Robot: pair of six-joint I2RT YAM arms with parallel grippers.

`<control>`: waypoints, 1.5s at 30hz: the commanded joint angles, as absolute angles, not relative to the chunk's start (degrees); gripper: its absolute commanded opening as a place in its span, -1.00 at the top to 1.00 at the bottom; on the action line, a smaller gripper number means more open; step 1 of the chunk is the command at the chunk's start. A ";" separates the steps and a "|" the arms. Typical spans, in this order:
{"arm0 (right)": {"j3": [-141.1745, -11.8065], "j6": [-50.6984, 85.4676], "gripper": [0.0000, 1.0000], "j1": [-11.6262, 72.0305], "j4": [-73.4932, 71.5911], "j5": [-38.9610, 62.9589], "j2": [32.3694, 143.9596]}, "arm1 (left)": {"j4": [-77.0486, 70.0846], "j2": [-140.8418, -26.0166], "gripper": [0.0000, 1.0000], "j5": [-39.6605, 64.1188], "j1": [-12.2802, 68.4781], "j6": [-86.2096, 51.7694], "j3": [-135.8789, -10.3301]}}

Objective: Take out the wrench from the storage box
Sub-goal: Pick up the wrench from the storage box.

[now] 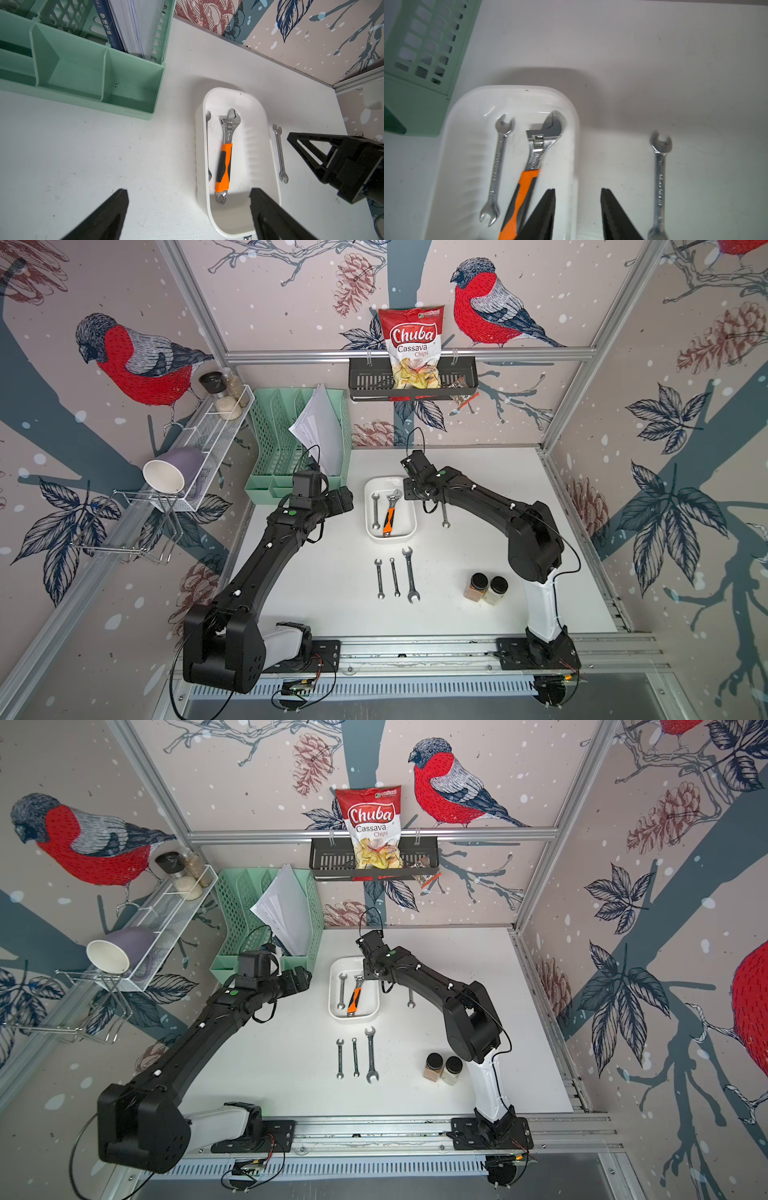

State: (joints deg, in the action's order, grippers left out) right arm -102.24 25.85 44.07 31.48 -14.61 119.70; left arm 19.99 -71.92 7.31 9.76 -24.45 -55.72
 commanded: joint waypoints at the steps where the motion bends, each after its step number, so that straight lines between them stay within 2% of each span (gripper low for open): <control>1: -106.59 27.50 -0.06 46.44 30.86 -14.71 124.07 | 19.40 -71.38 -0.90 7.29 9.67 -24.32 -55.64; 10: -111.41 27.42 -0.60 48.58 32.56 -12.71 131.62 | 19.40 -70.83 -0.90 7.34 9.67 -24.23 -55.64; 17: -111.28 27.26 -0.63 49.10 33.09 -13.97 134.35 | 19.50 -70.77 -0.91 7.23 9.67 -24.10 -55.66; 24: -111.43 26.74 -0.49 49.22 33.22 -14.85 136.44 | 19.46 -70.67 -0.91 6.71 9.67 -24.13 -55.64; 29: -110.87 26.63 -0.32 49.13 33.33 -14.76 136.18 | 19.50 -70.86 -0.91 6.59 9.61 -24.07 -55.72; 38: -109.01 26.28 0.11 48.61 32.54 -14.15 134.97 | 19.50 -70.95 -0.91 6.42 9.57 -24.08 -55.78; 45: -107.58 25.95 0.21 47.90 31.81 -13.90 133.94 | 19.36 -70.93 -0.91 6.59 9.54 -24.04 -55.81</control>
State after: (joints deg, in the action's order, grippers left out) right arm -107.81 26.87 48.10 31.94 -13.45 134.80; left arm 19.99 -70.96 6.90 9.76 -24.45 -55.72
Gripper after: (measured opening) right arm 0.393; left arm 0.953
